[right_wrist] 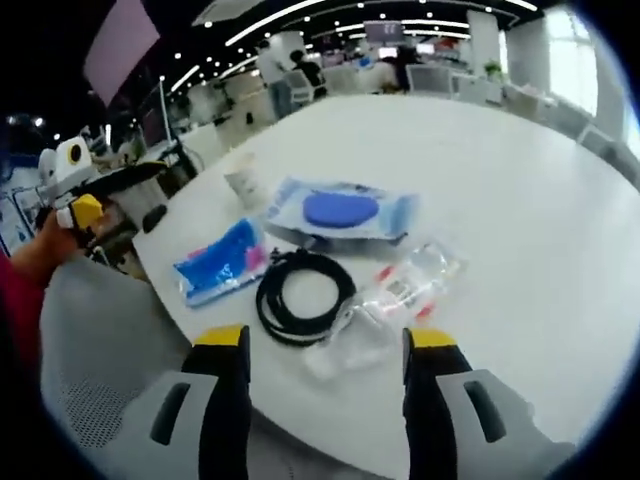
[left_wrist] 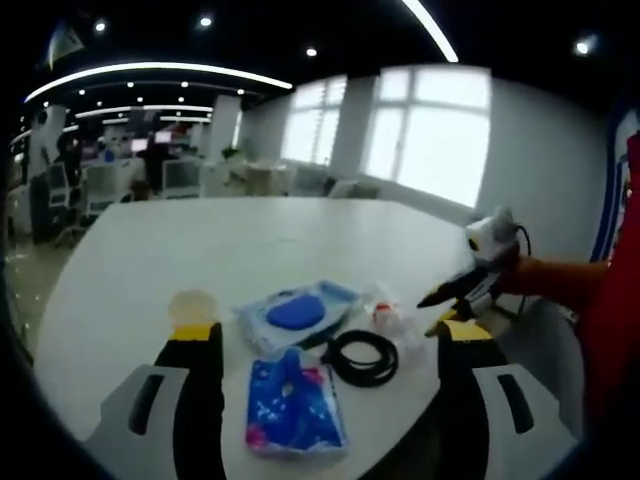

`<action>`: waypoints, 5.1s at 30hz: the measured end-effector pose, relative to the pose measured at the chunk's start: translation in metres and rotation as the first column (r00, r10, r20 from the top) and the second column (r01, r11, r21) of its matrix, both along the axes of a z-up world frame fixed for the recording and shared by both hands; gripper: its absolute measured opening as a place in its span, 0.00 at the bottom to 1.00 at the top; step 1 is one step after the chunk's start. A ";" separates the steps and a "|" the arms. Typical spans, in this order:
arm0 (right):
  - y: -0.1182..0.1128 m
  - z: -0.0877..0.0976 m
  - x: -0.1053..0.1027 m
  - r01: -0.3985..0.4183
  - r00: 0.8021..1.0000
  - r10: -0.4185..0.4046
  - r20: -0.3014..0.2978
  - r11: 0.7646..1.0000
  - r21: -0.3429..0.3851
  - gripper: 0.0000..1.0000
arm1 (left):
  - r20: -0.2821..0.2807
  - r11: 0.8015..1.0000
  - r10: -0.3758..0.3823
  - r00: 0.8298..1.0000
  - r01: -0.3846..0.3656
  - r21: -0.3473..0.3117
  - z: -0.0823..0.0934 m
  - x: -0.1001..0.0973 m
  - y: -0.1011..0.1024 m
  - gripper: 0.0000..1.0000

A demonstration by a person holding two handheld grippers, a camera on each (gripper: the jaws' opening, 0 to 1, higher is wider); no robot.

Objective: Arrange the tabletop items into an orderly group along one side of the table until the central work area is clear of visible clutter.

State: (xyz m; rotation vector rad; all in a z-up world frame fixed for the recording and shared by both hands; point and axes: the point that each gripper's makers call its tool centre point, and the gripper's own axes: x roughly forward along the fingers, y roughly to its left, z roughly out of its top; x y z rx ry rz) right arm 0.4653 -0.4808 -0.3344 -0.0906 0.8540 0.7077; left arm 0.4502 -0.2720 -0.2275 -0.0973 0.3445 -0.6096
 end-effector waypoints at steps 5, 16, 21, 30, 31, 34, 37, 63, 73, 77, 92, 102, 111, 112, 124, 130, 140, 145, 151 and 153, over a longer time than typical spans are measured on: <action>0.002 -0.012 -0.010 0.021 0.996 -0.020 -0.089 1.000 0.001 0.47 | 0.001 1.000 -0.012 1.000 0.012 -0.004 0.001 -0.001 -0.002 0.84; 0.006 -0.028 -0.020 0.061 0.973 -0.065 -0.221 0.998 -0.022 0.39 | 0.003 1.000 -0.025 1.000 0.025 -0.014 0.001 -0.001 -0.004 0.82; 0.008 -0.031 -0.016 0.067 0.968 -0.075 -0.238 0.997 -0.040 0.38 | 0.005 0.999 -0.033 0.999 0.033 -0.017 0.002 -0.002 -0.006 0.81; 0.007 -0.043 -0.011 0.095 0.954 -0.114 -0.278 0.992 -0.082 0.36 | 0.015 0.998 -0.043 0.999 0.043 -0.035 0.006 -0.004 -0.008 0.79; 0.006 -0.044 -0.011 0.107 0.950 -0.127 -0.284 0.991 -0.084 0.35 | 0.016 0.998 -0.044 0.999 0.045 -0.037 0.007 -0.004 -0.008 0.79; 0.005 -0.045 -0.007 0.145 0.940 -0.159 -0.301 0.987 -0.070 0.37 | 0.022 0.998 -0.047 0.999 0.048 -0.047 0.009 -0.004 -0.008 0.79; 0.006 -0.049 -0.006 0.172 0.927 -0.185 -0.326 0.983 -0.068 0.37 | 0.031 0.997 -0.048 0.998 0.050 -0.058 0.012 -0.004 -0.009 0.79; -0.009 -0.045 -0.009 0.219 0.905 -0.246 -0.347 0.969 -0.116 0.24 | 0.025 0.995 -0.079 0.997 0.080 -0.064 0.011 -0.006 -0.012 0.74; -0.018 -0.008 -0.007 0.205 0.925 -0.231 -0.300 0.972 -0.116 0.23 | 0.027 0.994 -0.087 0.996 0.089 -0.066 0.011 -0.006 -0.014 0.73; -0.022 0.007 -0.002 0.201 0.937 -0.226 -0.265 0.972 -0.119 0.23 | 0.030 0.994 -0.086 0.996 0.088 -0.067 0.012 -0.006 -0.014 0.72; -0.031 0.072 0.036 0.215 0.970 -0.224 -0.091 0.971 -0.101 0.22 | 0.036 0.994 -0.086 0.996 0.089 -0.066 0.013 -0.007 -0.015 0.71; -0.019 0.091 0.075 0.197 0.979 -0.201 -0.037 0.976 -0.089 0.22 | 0.039 0.994 -0.078 0.996 0.080 -0.068 0.015 -0.007 -0.013 0.71; -0.009 0.090 0.088 0.168 0.985 -0.170 -0.006 0.978 -0.120 0.22 | 0.041 0.994 -0.075 0.996 0.078 -0.074 0.015 -0.006 -0.011 0.70; -0.011 0.090 0.088 0.169 0.985 -0.170 -0.005 0.978 -0.120 0.22 | 0.041 0.994 -0.077 0.996 0.080 -0.074 0.015 -0.006 -0.012 0.70; -0.011 0.091 0.088 0.131 0.991 -0.127 0.035 0.983 -0.127 0.22 | 0.029 0.992 -0.110 0.993 0.112 -0.063 0.011 -0.007 -0.017 0.70; -0.010 0.091 0.087 0.128 0.991 -0.124 0.042 0.984 -0.125 0.22 | 0.029 0.992 -0.111 0.993 0.113 -0.061 0.011 -0.008 -0.018 0.70; -0.013 0.091 0.089 0.174 0.985 -0.171 0.038 0.979 -0.106 0.22 | 0.032 0.992 -0.115 0.993 0.117 -0.057 0.011 -0.010 -0.019 0.69; -0.011 0.090 0.088 0.174 0.984 -0.171 0.044 0.979 -0.107 0.22 | 0.033 0.991 -0.125 0.992 0.127 -0.044 0.010 -0.010 -0.023 0.69; -0.011 0.091 0.089 0.176 0.984 -0.172 0.045 0.979 -0.104 0.22 | 0.055 0.985 -0.173 0.983 0.173 0.010 0.016 -0.002 -0.053 0.71; -0.012 0.091 0.089 0.177 0.984 -0.174 0.044 0.979 -0.102 0.22 | 0.078 0.976 -0.214 0.974 0.209 0.063 0.018 0.003 -0.071 0.72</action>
